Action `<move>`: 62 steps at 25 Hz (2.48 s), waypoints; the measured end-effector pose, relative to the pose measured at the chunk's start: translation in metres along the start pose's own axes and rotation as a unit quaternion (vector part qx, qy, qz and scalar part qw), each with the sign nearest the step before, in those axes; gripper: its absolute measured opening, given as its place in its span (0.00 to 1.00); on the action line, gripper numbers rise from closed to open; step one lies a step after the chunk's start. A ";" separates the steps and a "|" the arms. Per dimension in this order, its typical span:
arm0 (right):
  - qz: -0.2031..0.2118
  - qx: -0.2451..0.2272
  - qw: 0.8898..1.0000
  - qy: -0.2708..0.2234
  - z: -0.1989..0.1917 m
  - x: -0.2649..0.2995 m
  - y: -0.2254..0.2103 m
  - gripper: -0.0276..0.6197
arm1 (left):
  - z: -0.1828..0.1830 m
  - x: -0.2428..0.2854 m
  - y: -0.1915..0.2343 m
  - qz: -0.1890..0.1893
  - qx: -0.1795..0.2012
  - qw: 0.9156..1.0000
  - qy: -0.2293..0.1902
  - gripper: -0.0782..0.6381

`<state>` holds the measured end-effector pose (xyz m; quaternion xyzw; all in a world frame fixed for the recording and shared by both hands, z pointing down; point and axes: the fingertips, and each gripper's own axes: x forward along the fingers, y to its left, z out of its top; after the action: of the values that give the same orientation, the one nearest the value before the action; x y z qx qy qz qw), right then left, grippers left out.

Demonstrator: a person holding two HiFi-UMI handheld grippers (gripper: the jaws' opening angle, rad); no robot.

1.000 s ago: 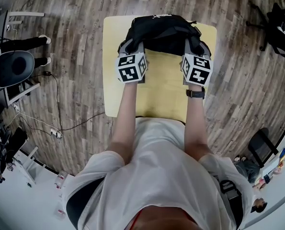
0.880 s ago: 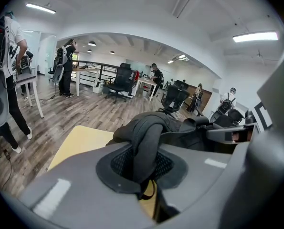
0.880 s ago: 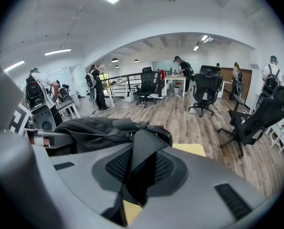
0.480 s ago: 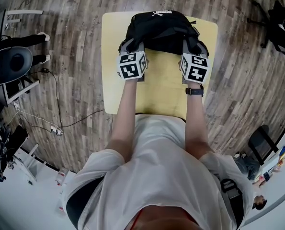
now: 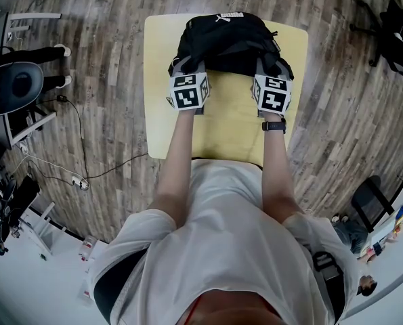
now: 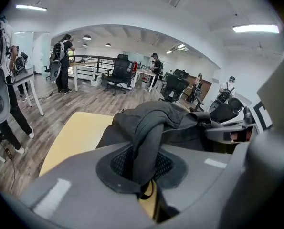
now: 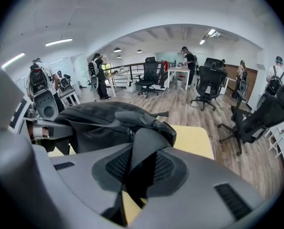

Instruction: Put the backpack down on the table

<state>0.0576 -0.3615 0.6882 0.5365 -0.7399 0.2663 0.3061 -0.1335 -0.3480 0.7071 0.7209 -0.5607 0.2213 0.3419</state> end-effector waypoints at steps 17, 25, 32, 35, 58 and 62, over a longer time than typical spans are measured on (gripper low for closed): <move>0.007 -0.008 0.998 0.054 -0.047 0.022 0.000 0.15 | -0.061 0.026 0.011 0.011 0.020 0.995 0.093 0.17; 0.007 -0.030 0.998 0.054 -0.054 0.025 -0.003 0.14 | -0.070 0.031 0.013 0.031 0.052 0.995 0.076 0.21; 0.023 -0.032 0.998 0.048 -0.052 0.013 -0.011 0.31 | -0.066 0.024 0.016 0.030 0.056 0.995 0.072 0.43; 0.039 -0.024 0.998 0.045 -0.050 0.004 -0.012 0.45 | -0.062 0.015 0.018 0.022 0.050 0.997 0.063 0.53; 0.051 -0.029 0.992 -0.108 0.021 -0.097 0.010 0.50 | 0.025 -0.110 -0.008 0.031 0.053 0.992 -0.109 0.66; 0.051 -0.034 0.987 -0.149 0.048 -0.123 0.012 0.50 | 0.051 -0.132 -0.026 0.024 0.063 0.987 -0.145 0.66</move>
<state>0.0668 -0.3154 0.5638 0.5214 -0.8122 0.1732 0.1962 -0.1480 -0.2955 0.5745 0.7522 -0.6062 0.1572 0.2051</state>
